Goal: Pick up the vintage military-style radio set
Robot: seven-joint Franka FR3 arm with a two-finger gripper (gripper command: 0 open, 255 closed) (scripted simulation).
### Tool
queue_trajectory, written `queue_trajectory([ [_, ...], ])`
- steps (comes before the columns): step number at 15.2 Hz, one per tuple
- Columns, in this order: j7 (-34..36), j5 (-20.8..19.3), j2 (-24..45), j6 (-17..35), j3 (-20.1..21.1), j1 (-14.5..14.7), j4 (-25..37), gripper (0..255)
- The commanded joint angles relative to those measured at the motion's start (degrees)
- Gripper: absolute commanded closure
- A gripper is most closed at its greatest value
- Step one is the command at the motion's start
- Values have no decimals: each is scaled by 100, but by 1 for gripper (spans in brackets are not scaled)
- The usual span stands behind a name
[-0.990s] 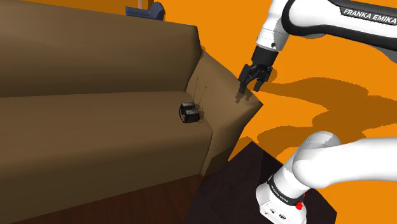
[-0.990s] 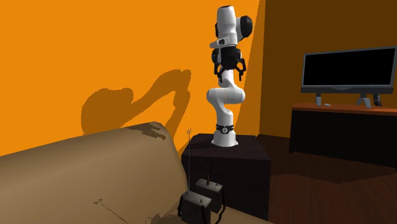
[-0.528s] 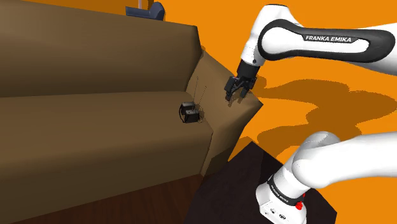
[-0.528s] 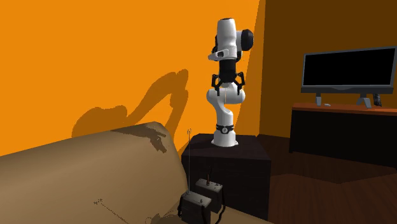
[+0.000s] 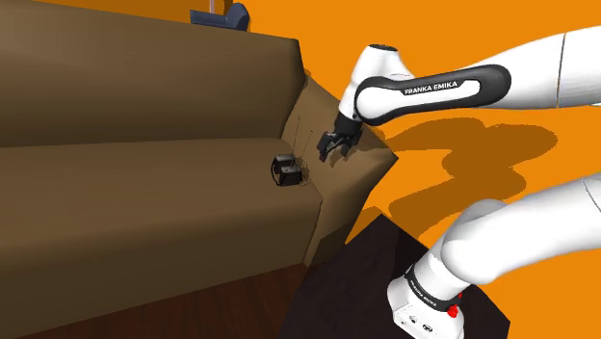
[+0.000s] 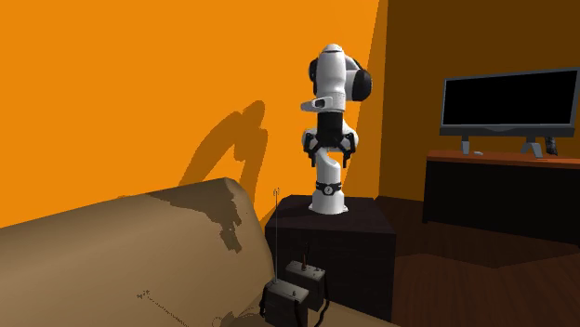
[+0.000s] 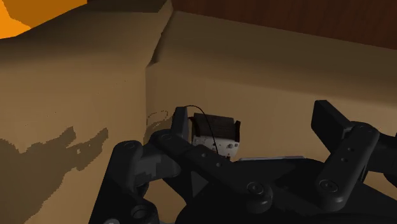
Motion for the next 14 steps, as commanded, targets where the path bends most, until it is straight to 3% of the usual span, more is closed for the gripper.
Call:
queue_trajectory([
  [1, 32, -103, 436, 563, 27, -50, 16, 0],
  [8, 358, -686, 1975, 2129, 112, -272, 397, 0],
  [14, 963, -1562, 3348, 3117, -1, -355, 1112, 0],
])
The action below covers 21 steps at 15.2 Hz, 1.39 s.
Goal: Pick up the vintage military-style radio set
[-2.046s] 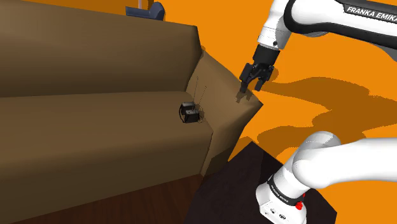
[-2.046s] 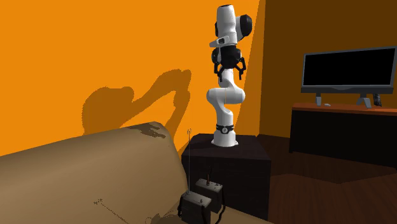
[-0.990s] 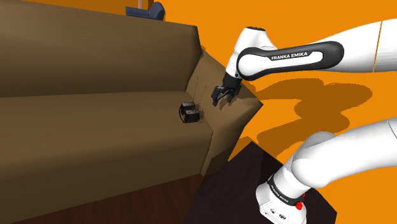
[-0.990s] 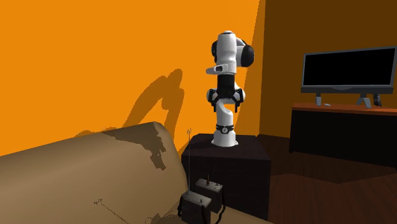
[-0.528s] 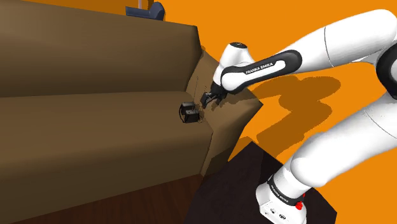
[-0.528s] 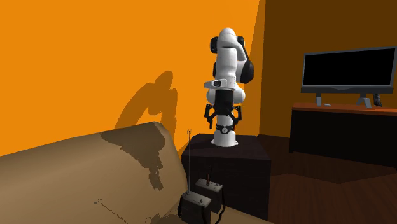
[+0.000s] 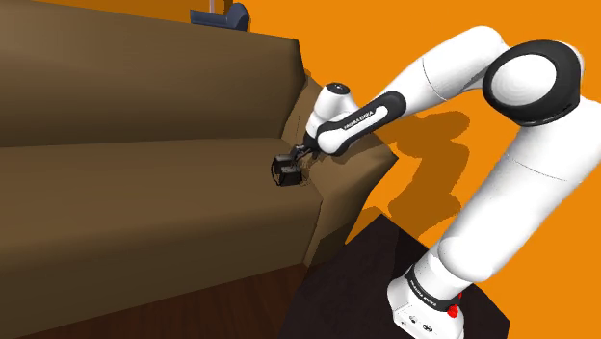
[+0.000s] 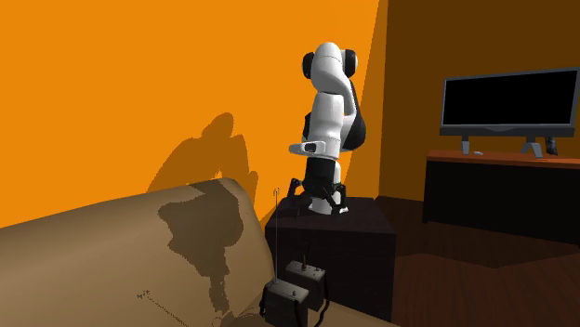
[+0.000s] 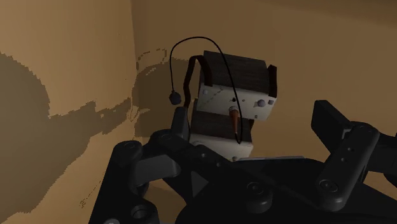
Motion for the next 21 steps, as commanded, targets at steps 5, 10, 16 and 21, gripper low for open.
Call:
queue_trajectory([
  [5, 498, -656, 984, 640, -272, 114, 557, 0],
  [10, 704, -857, 1332, 963, -420, 217, 582, 0],
  [16, 724, -872, 1367, 988, -435, 233, 592, 255],
  [21, 725, -872, 1365, 988, -435, 233, 590, 255],
])
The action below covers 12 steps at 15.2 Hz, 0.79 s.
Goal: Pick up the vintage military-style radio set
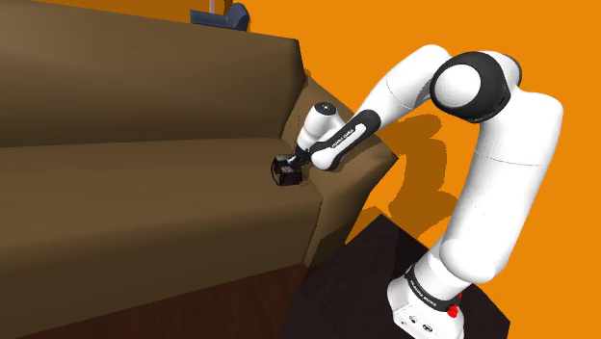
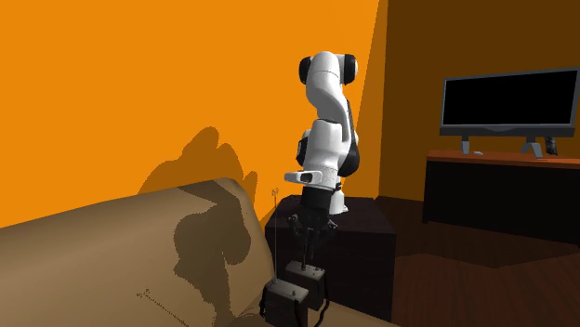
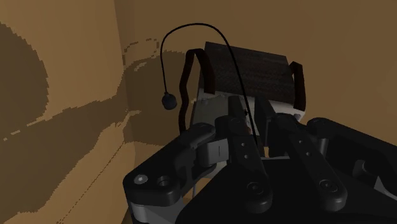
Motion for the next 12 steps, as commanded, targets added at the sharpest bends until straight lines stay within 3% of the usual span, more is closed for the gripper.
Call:
queue_trajectory([
  [1, 1, -4, 12, 12, -5, -2, -3, 255],
  [12, -443, 439, -733, -709, 288, -200, -23, 255],
])
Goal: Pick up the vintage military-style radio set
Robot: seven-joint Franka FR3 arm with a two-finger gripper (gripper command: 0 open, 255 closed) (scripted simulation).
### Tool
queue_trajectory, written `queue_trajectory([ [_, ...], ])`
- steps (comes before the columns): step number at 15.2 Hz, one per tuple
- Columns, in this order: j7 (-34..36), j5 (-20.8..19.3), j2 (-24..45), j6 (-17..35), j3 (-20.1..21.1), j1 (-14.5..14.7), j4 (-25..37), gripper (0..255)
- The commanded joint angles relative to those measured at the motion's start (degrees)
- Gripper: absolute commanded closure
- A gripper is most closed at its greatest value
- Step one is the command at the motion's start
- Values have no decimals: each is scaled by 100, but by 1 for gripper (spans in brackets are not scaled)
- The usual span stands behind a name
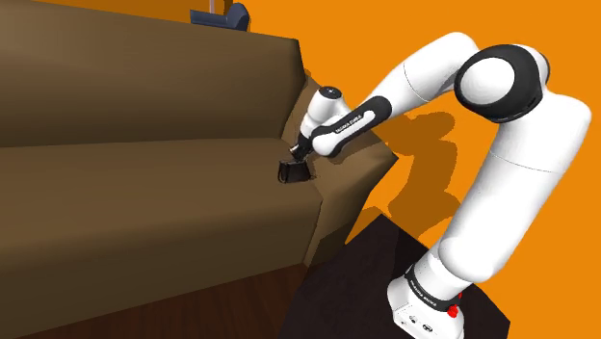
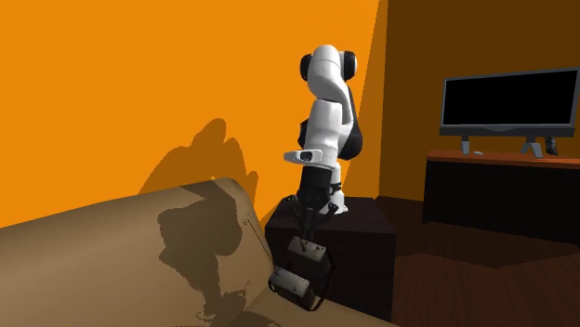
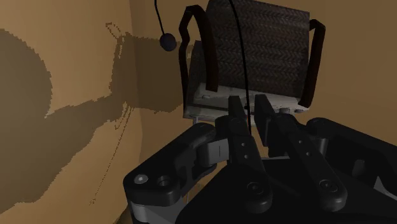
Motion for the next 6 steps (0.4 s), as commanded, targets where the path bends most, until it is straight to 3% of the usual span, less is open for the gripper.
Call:
queue_trajectory([
  [1, -74, 80, -128, -138, 40, -20, 16, 255],
  [6, -190, 202, -319, -354, 88, -45, 44, 255],
])
